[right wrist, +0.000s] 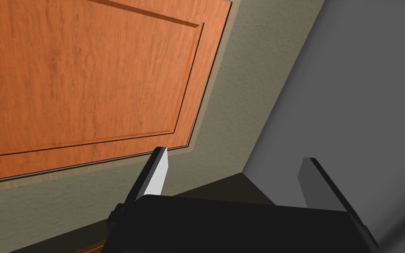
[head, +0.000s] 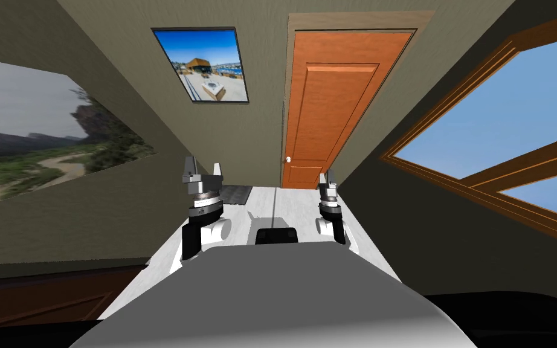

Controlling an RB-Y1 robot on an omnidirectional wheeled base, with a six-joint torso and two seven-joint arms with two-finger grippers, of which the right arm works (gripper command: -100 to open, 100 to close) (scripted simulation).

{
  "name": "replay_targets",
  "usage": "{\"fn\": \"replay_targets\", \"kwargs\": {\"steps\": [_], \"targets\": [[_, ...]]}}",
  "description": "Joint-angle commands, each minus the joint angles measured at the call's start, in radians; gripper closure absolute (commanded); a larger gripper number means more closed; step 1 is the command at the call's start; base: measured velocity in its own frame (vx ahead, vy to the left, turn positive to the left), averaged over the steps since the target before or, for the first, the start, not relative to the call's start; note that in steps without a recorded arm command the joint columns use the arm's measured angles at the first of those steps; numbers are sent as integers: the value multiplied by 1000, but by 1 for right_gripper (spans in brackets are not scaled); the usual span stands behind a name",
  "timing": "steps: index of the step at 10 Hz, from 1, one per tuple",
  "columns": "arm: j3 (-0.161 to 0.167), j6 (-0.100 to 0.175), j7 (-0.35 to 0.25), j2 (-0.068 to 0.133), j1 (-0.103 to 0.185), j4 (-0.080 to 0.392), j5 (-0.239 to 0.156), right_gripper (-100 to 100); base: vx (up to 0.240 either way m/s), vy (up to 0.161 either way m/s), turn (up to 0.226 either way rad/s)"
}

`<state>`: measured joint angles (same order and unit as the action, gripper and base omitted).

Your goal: Pull the door open

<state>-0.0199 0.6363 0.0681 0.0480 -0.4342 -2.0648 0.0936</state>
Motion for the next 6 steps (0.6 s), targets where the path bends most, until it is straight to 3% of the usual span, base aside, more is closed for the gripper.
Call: {"fn": "replay_targets", "kwargs": {"steps": [1, 6], "targets": [[-11, 6, 38, 9, 9, 37, 18, -100, 146, 33, -29], [-31, 23, 108, 23, 29, 116, 53, -100, 112, 33, -22]]}}
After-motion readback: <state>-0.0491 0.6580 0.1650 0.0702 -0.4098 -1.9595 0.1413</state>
